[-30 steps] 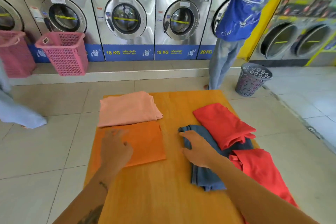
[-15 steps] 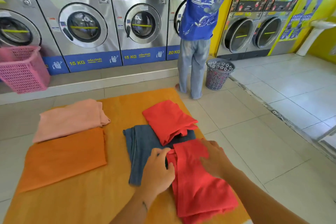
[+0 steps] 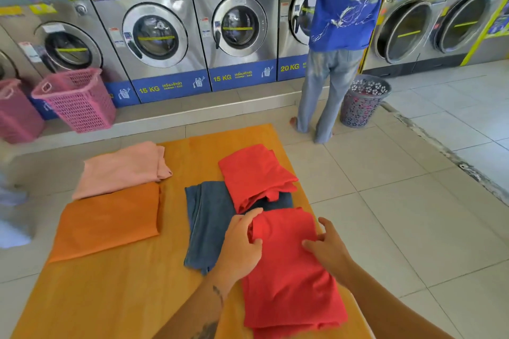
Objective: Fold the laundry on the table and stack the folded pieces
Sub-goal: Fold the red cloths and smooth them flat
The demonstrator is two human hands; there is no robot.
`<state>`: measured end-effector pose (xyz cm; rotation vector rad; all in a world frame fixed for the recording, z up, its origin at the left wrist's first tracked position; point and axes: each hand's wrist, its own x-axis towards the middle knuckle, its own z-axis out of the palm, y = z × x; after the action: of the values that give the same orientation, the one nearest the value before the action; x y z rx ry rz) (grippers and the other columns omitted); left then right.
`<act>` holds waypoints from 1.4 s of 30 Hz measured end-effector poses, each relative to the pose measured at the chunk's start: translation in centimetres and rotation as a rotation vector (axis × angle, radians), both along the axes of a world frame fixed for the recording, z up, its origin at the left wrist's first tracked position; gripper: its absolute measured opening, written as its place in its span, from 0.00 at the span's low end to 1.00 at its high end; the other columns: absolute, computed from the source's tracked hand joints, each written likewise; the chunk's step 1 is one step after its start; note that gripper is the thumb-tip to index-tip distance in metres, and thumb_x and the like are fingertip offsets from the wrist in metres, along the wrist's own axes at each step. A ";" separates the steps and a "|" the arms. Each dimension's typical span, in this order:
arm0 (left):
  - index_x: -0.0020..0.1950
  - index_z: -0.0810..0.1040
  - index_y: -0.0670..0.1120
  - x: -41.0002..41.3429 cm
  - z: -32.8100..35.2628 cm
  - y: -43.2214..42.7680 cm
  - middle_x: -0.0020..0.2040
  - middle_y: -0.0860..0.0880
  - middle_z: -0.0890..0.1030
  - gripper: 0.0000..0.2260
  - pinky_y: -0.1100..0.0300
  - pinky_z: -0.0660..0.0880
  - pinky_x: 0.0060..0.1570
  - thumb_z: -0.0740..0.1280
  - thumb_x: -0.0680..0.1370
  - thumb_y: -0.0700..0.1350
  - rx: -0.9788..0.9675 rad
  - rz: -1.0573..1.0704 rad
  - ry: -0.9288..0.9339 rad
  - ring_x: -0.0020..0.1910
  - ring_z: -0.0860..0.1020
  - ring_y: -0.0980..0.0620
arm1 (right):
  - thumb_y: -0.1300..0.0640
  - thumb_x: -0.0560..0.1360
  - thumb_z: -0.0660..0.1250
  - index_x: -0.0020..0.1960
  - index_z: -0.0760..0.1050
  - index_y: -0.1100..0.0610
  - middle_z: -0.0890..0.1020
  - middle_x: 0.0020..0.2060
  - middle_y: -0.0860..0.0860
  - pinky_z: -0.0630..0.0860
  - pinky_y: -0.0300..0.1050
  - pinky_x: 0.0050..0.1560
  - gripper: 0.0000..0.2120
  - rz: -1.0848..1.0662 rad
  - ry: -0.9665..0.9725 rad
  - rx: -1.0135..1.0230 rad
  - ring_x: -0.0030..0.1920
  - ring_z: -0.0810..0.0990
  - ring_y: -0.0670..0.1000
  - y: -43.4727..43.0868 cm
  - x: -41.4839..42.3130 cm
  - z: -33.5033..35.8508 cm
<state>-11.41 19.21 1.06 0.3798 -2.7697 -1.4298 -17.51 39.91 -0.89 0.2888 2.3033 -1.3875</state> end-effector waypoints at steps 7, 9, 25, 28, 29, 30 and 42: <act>0.72 0.67 0.62 1.6 2.0 -1.4 0.61 0.60 0.70 0.31 0.74 0.67 0.60 0.65 0.75 0.36 -0.021 0.008 0.134 0.60 0.70 0.68 | 0.65 0.62 0.69 0.67 0.68 0.41 0.81 0.45 0.51 0.79 0.50 0.44 0.37 0.118 0.225 0.021 0.44 0.81 0.53 -2.1 -2.0 3.0; 0.72 0.65 0.62 2.4 2.9 -2.6 0.59 0.60 0.70 0.30 0.75 0.70 0.50 0.66 0.75 0.38 -0.056 0.067 0.164 0.51 0.73 0.66 | 0.67 0.64 0.68 0.68 0.67 0.40 0.79 0.48 0.46 0.74 0.38 0.44 0.38 0.240 0.352 0.028 0.46 0.78 0.51 -3.9 -2.5 4.9; 0.77 0.58 0.57 0.4 1.9 -10.2 0.63 0.50 0.68 0.26 0.50 0.71 0.61 0.59 0.79 0.54 -0.306 -0.080 -0.119 0.61 0.70 0.49 | 0.49 0.71 0.66 0.77 0.56 0.43 0.70 0.72 0.53 0.68 0.57 0.67 0.37 0.431 0.296 0.535 0.70 0.68 0.58 -7.2 0.3 3.9; 0.78 0.56 0.59 -1.0 1.8 -9.5 0.64 0.50 0.68 0.26 0.54 0.73 0.50 0.58 0.80 0.52 -0.209 -0.132 -0.199 0.53 0.75 0.50 | 0.50 0.70 0.66 0.76 0.57 0.45 0.72 0.69 0.53 0.72 0.54 0.64 0.37 0.367 0.188 0.482 0.66 0.72 0.57 -4.1 0.9 3.3; 0.78 0.55 0.60 -1.4 1.7 -9.3 0.64 0.49 0.67 0.27 0.56 0.73 0.46 0.59 0.80 0.51 -0.164 -0.132 -0.226 0.50 0.77 0.51 | 0.52 0.70 0.66 0.76 0.59 0.46 0.74 0.67 0.53 0.73 0.53 0.62 0.36 0.344 0.180 0.435 0.63 0.75 0.55 -3.6 1.1 3.2; 0.78 0.54 0.61 -1.6 1.7 -9.0 0.64 0.49 0.67 0.28 0.58 0.73 0.41 0.59 0.80 0.50 -0.130 -0.123 -0.256 0.46 0.78 0.51 | 0.54 0.71 0.67 0.75 0.61 0.47 0.75 0.65 0.53 0.75 0.51 0.60 0.34 0.313 0.179 0.386 0.60 0.76 0.54 -3.3 1.3 3.1; 0.74 0.48 0.74 1.1 1.3 -6.3 0.64 0.52 0.73 0.37 0.54 0.75 0.60 0.64 0.80 0.41 0.057 -0.018 -0.037 0.50 0.79 0.55 | 0.54 0.68 0.65 0.69 0.62 0.43 0.70 0.54 0.49 0.75 0.49 0.51 0.31 0.448 0.394 0.329 0.51 0.76 0.53 -2.9 2.8 1.6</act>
<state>-10.29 12.95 2.39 0.3877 -2.7728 -1.5242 -14.71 37.01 0.72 -0.4225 2.6895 -0.8984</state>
